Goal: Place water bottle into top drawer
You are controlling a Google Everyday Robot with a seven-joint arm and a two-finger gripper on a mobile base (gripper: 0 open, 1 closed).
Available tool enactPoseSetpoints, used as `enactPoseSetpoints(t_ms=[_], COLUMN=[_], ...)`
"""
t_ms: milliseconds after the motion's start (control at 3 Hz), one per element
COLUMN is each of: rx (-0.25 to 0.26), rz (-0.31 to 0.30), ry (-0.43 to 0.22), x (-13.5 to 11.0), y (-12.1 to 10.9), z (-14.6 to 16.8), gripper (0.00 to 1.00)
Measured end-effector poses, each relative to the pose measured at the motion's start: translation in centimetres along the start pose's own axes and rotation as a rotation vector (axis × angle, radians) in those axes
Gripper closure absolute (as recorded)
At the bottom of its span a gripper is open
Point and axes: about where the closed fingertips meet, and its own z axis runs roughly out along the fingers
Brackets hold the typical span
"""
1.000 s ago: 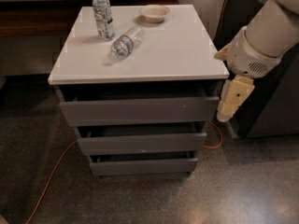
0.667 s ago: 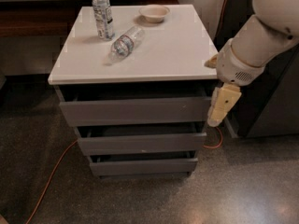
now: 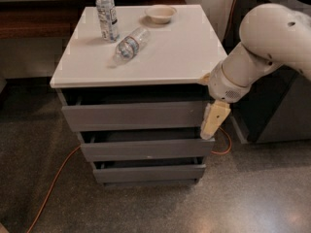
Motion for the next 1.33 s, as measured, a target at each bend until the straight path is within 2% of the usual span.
enactPoseSetpoints(t_ms=[333,667,1000,1333], rx=[-0.003,0.02,0.073,0.072], rz=[-0.018,-0.072,-0.119,-0.115], ry=[-0.05,-0.06,-0.034,-0.03], x=[-0.7,-1.5,-1.5,-1.1], y=[0.0,-0.2,-1.1,-1.1], z=[2.7,6.0,8.2,8.3], gripper=[0.0,0.0,0.0,0.0])
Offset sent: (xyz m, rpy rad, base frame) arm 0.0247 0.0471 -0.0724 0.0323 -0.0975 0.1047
